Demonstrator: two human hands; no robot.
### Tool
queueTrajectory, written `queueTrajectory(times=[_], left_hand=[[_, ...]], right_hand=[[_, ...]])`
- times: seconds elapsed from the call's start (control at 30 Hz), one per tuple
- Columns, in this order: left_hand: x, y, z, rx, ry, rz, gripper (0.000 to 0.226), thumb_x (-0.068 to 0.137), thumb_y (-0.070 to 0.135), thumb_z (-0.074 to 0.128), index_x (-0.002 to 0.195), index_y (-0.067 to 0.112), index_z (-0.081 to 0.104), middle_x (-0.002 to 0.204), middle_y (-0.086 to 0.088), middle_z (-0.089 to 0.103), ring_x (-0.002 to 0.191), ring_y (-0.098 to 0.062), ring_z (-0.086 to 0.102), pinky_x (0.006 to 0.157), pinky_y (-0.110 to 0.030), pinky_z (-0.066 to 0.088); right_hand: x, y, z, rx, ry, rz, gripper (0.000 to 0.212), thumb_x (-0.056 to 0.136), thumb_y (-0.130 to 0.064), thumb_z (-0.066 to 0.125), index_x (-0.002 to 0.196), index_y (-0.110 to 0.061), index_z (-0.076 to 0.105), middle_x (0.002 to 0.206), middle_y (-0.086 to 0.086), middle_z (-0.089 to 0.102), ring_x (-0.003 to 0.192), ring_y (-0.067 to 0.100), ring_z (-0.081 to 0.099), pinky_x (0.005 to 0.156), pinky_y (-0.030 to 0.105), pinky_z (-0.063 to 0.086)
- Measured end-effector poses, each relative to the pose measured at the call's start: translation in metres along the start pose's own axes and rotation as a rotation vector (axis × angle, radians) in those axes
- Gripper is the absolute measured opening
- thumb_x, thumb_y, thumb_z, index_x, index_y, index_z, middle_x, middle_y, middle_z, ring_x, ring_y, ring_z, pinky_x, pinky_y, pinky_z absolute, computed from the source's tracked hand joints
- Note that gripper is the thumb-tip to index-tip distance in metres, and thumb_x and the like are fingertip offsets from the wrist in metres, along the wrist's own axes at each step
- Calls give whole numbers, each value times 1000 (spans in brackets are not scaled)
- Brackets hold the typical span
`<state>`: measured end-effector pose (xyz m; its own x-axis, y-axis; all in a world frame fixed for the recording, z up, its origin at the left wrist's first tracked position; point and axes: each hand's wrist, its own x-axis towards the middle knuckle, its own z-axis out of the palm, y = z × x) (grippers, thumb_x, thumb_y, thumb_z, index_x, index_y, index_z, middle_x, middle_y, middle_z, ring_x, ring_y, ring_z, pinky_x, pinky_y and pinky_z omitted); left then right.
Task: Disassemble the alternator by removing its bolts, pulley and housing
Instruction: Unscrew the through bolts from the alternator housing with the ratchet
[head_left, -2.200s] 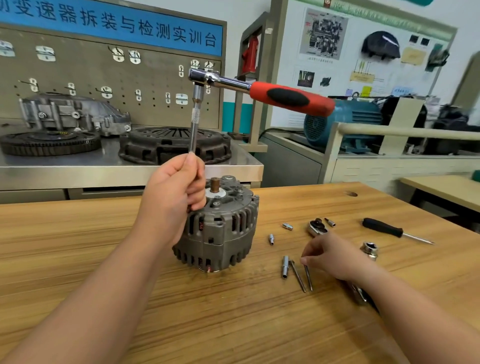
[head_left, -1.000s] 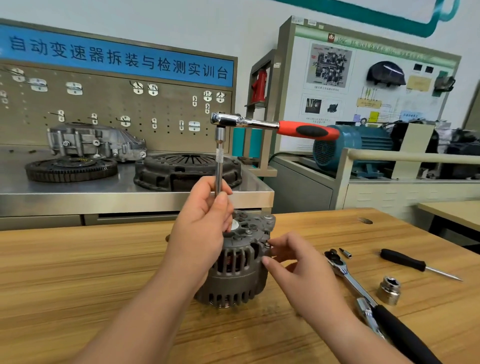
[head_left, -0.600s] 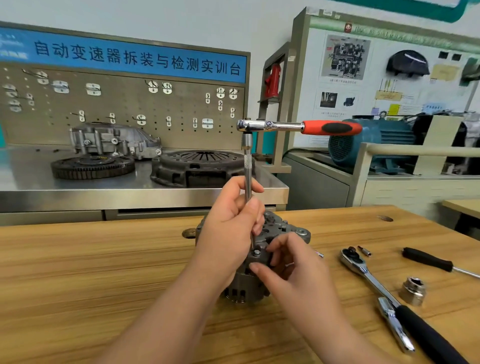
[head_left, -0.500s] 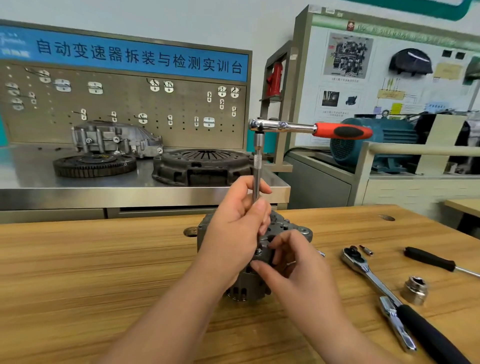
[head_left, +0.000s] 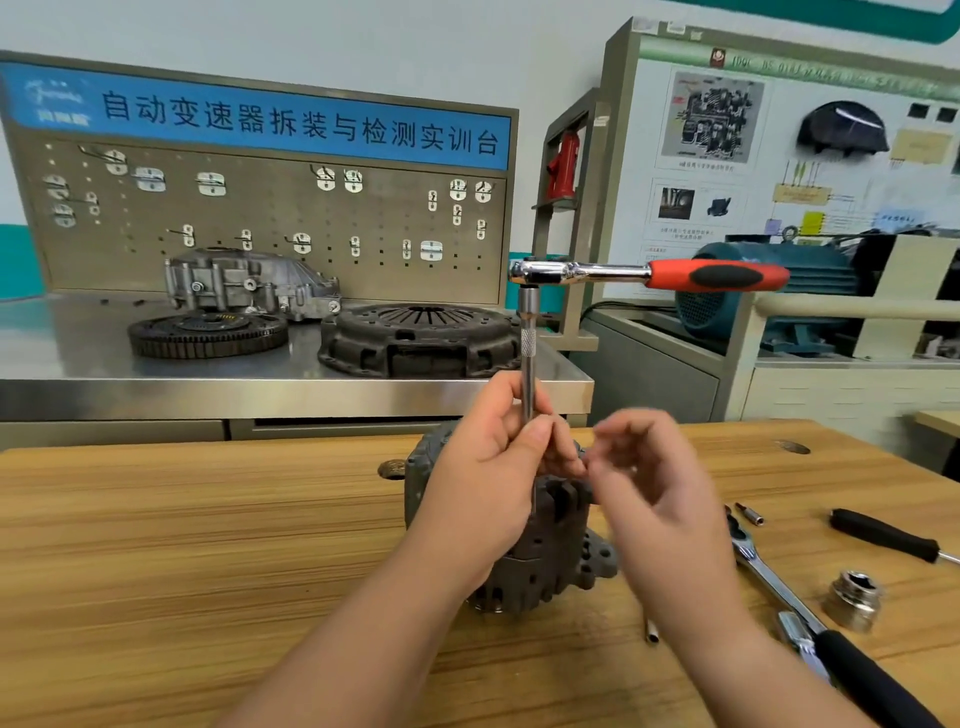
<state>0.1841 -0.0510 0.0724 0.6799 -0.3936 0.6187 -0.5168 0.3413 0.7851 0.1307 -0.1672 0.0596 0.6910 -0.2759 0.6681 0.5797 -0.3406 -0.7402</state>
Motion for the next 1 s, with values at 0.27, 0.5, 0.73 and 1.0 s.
queueTrajectory(times=[0.27, 0.5, 0.73, 1.0], left_hand=[[6, 4, -14, 96, -126, -78, 19, 100, 2, 39, 97, 17, 50, 80, 1, 71, 96, -14, 69, 94, -28, 50], [9, 10, -19, 177, -190, -116, 18, 93, 8, 51, 110, 10, 57, 104, -24, 68, 102, -34, 66, 96, -45, 51], [11, 10, -31, 211, -256, -150, 17, 92, 7, 54, 103, 16, 62, 93, -2, 74, 94, -17, 71, 93, -39, 54], [11, 8, -35, 226, -282, -195, 21, 89, 19, 52, 105, 11, 64, 91, -3, 73, 86, -20, 71, 84, -35, 55]], right_hand=[[68, -41, 13, 471, -160, 91, 33, 82, -28, 53, 115, -21, 57, 103, 1, 72, 95, 16, 68, 81, 31, 53], [75, -48, 29, 782, -331, 104, 32, 97, -42, 37, 105, -20, 60, 81, 7, 71, 65, 19, 66, 60, 28, 52], [75, -48, 45, 683, -220, -72, 25, 96, -31, 40, 87, -16, 57, 65, 9, 59, 44, 20, 51, 43, 27, 37], [72, -43, 45, 422, -70, -312, 25, 99, -26, 37, 89, -21, 59, 96, 12, 67, 60, 23, 67, 43, 26, 45]])
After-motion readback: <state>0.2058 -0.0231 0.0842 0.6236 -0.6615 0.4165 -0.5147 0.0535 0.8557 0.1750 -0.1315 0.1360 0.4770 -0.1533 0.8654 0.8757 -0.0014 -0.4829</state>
